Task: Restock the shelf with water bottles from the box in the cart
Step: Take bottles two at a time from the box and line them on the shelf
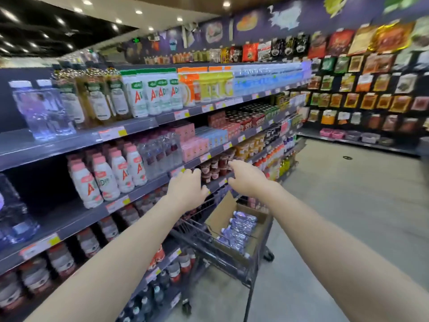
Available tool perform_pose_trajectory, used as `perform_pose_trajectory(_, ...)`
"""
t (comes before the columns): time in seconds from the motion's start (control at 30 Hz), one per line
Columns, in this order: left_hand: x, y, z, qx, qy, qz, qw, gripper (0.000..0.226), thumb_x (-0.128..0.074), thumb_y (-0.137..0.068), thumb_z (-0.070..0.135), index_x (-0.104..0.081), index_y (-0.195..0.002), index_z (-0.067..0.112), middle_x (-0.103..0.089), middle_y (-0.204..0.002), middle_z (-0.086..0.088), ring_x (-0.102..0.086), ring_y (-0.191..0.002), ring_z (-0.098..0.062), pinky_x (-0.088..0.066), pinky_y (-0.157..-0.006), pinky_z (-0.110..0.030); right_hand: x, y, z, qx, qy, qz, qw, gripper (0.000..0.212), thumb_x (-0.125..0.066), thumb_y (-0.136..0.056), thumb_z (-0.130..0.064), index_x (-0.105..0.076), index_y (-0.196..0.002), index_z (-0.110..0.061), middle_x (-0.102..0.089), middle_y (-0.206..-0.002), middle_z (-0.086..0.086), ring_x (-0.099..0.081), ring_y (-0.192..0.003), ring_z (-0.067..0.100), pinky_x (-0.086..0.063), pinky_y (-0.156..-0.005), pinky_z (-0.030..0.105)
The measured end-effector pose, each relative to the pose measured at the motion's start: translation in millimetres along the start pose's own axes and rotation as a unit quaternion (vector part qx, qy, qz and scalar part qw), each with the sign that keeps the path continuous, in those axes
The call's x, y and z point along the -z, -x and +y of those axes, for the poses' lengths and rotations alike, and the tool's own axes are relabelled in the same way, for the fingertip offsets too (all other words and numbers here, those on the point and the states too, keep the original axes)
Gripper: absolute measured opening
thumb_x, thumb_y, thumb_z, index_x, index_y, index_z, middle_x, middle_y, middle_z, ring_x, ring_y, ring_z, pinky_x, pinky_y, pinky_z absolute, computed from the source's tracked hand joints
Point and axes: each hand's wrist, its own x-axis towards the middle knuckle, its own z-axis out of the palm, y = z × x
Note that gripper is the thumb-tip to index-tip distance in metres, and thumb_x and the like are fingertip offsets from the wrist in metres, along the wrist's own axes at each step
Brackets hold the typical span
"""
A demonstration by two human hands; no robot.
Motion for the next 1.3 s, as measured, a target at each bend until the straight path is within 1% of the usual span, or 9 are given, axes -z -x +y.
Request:
perform_pose_trajectory(0.13, -38, -52, 52, -0.021, 0.008, -0.032, 0.999, 0.049, -0.047, -0.103, 0.046, -0.047, -0.137, 0.012, -0.059, -0.122, -0.013, -0.06, -0.108, -0.034, -0.053, -0.078, -0.041, -18, -5, 75, -0.05, -0.015, -0.016, 0.999, 0.061, -0.049, -0.103, -0.021, -0.031, -0.161, -0.014, -0.035, -0.164, 0.006, -0.045, -0.143, 0.026, -0.047, -0.097, 0.036)
perform_pose_trajectory(0.3, -108, -126, 90, -0.036, 0.041, -0.033, 0.998, 0.041, -0.049, -0.101, 0.045, -0.051, -0.13, 0.016, -0.061, -0.113, -0.009, -0.062, -0.098, -0.031, -0.048, -0.07, -0.038, -52, -49, 156, -0.104, -0.007, -0.059, 0.993, 0.038, -0.051, -0.096, -0.023, -0.055, -0.133, -0.014, -0.059, -0.136, 0.01, -0.06, -0.118, 0.032, -0.055, -0.095, 0.047)
perform_pose_trajectory(0.37, -137, -159, 96, -0.034, 0.044, -0.04, 0.998, 0.039, -0.048, -0.101, 0.044, -0.051, -0.128, 0.017, -0.06, -0.113, -0.009, -0.061, -0.099, -0.032, -0.049, -0.074, -0.039, -66, -78, 184, -0.105, -0.007, -0.078, 0.991, 0.041, -0.051, -0.096, -0.022, -0.053, -0.137, -0.015, -0.059, -0.137, 0.01, -0.06, -0.119, 0.033, -0.055, -0.094, 0.047)
perform_pose_trajectory(0.5, -189, -217, 90, 0.002, 0.035, -0.084, 0.996, 0.039, -0.048, -0.101, 0.045, -0.05, -0.126, 0.015, -0.061, -0.119, -0.012, -0.061, -0.107, -0.035, -0.049, -0.081, -0.043, -91, -148, 227, -0.092, 0.009, -0.112, 0.989, 0.051, -0.053, -0.098, -0.023, -0.047, -0.148, -0.014, -0.055, -0.145, 0.011, -0.058, -0.124, 0.033, -0.051, -0.087, 0.039)
perform_pose_trajectory(0.7, -256, -271, 69, 0.082, 0.007, -0.186, 0.979, 0.042, -0.048, -0.102, 0.048, -0.049, -0.125, 0.013, -0.058, -0.129, -0.013, -0.059, -0.116, -0.035, -0.051, -0.088, -0.044, -136, -231, 265, -0.073, -0.006, -0.187, 0.98, 0.039, -0.051, -0.095, -0.02, -0.054, -0.133, -0.011, -0.063, -0.116, 0.009, -0.064, -0.106, 0.034, -0.057, -0.086, 0.045)
perform_pose_trajectory(0.8, -284, -286, 60, 0.119, 0.019, -0.202, 0.972, 0.041, -0.048, -0.101, 0.048, -0.05, -0.124, 0.013, -0.059, -0.127, -0.013, -0.059, -0.117, -0.035, -0.05, -0.092, -0.043, -173, -267, 281, -0.053, 0.001, -0.241, 0.969, 0.036, -0.05, -0.095, -0.02, -0.06, -0.128, -0.012, -0.066, -0.119, 0.01, -0.064, -0.11, 0.034, -0.056, -0.087, 0.042)
perform_pose_trajectory(1.0, -359, -311, 62, 0.189, 0.032, -0.224, 0.956, 0.048, -0.047, -0.1, 0.05, -0.049, -0.13, 0.013, -0.058, -0.131, -0.014, -0.057, -0.122, -0.036, -0.047, -0.095, -0.044, -298, -342, 326, -0.03, 0.011, -0.332, 0.943, 0.025, -0.049, -0.087, -0.033, -0.061, -0.106, -0.023, -0.065, -0.1, 0.001, -0.059, -0.086, 0.027, -0.048, -0.071, 0.033)
perform_pose_trajectory(1.13, -420, -328, 69, 0.268, 0.046, -0.268, 0.924, 0.051, -0.046, -0.1, 0.051, -0.049, -0.133, 0.012, -0.058, -0.134, -0.014, -0.055, -0.124, -0.035, -0.045, -0.098, -0.044, -411, -408, 370, -0.003, 0.012, -0.389, 0.921, 0.04, -0.046, -0.086, -0.056, -0.064, -0.111, -0.03, -0.066, -0.119, -0.002, -0.062, -0.1, 0.027, -0.052, -0.084, 0.037)
perform_pose_trajectory(1.3, -483, -348, 85, 0.413, 0.098, -0.347, 0.836, 0.047, -0.042, -0.102, 0.051, -0.051, -0.13, 0.014, -0.057, -0.134, -0.015, -0.055, -0.126, -0.036, -0.046, -0.1, -0.045, -426, -451, 386, 0.046, 0.021, -0.444, 0.895, 0.034, -0.055, -0.097, -0.023, -0.059, -0.128, -0.01, -0.059, -0.133, 0.017, -0.057, -0.126, 0.037, -0.049, -0.102, 0.045)
